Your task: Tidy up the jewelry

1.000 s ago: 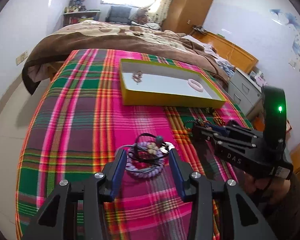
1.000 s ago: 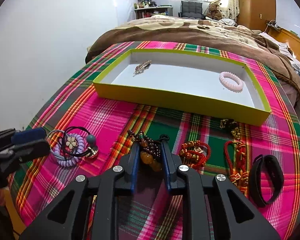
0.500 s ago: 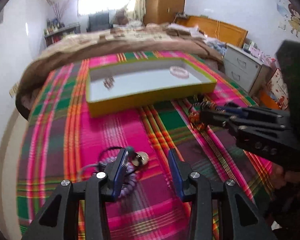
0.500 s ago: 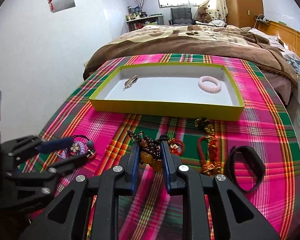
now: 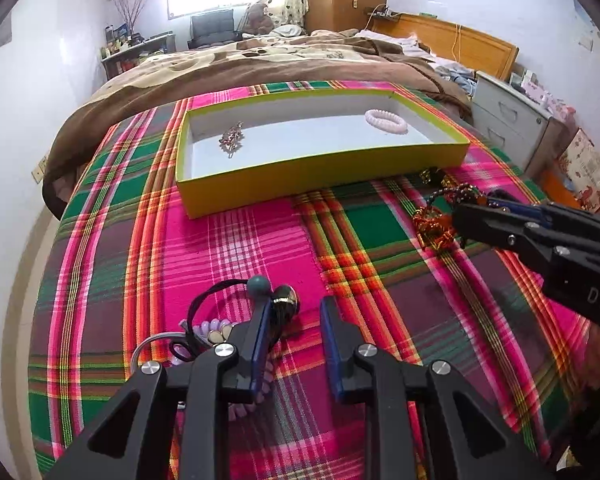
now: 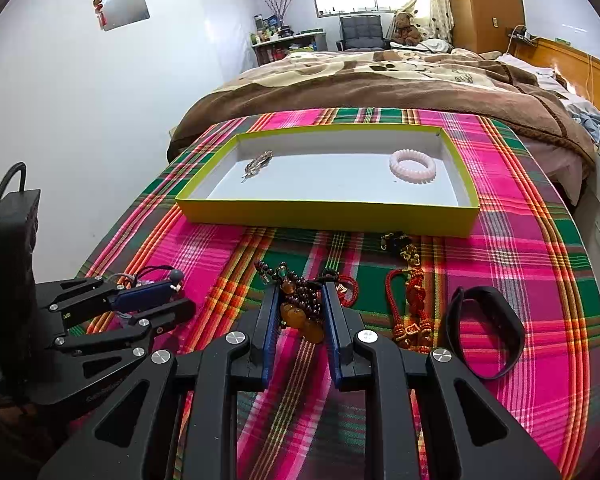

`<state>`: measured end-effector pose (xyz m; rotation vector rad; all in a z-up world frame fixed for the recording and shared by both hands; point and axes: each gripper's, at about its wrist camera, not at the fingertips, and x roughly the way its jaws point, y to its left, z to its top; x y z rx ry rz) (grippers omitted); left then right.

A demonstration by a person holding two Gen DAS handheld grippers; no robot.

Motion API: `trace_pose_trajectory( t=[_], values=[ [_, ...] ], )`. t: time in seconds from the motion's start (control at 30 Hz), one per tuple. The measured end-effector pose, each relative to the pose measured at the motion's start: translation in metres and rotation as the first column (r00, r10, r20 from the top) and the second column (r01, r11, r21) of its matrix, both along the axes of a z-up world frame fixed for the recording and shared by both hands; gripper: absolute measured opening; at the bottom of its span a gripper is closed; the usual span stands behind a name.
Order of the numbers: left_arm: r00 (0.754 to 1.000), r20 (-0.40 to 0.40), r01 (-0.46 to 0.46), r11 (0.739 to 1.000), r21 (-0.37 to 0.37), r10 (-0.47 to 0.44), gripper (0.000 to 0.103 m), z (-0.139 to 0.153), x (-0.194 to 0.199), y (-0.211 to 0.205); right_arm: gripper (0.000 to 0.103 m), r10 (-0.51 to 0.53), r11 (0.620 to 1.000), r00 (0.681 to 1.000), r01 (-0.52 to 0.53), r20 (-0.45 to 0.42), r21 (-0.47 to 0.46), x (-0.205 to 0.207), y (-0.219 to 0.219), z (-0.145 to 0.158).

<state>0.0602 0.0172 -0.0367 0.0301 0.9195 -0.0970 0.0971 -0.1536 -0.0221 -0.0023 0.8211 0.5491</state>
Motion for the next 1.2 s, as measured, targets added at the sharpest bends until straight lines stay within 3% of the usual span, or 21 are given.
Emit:
trace_pose_trajectory(
  t=[0.2, 0.3, 0.7, 1.2],
  values=[
    [1.0, -0.001, -0.003, 1.0, -0.004, 0.003, 0.025, 0.0, 0.002, 0.002, 0.021, 0.0, 1.0, 1.0, 0.0, 0.0, 0.004, 0.0, 0.001, 0.0],
    [1.0, 0.0, -0.02, 1.0, -0.015, 0.02, 0.014, 0.0, 0.003, 0.006, 0.021, 0.002, 1.0, 1.0, -0.002, 0.0, 0.003, -0.001, 0.001, 0.0],
    [0.998, 0.048, -0.022, 0.994, -0.103, 0.027, 0.014, 0.008, -0.004, 0.015, 0.021, -0.009, 1.0, 1.0, 0.009, 0.0, -0.001, -0.002, 0.0, 0.0],
    [0.989, 0.145, -0.019, 0.992, -0.128, 0.038, 0.014, 0.048, -0.011, 0.021, 0.021, -0.037, 0.999, 0.999, 0.037, 0.031, 0.018, -0.003, -0.012, 0.019]
  ],
)
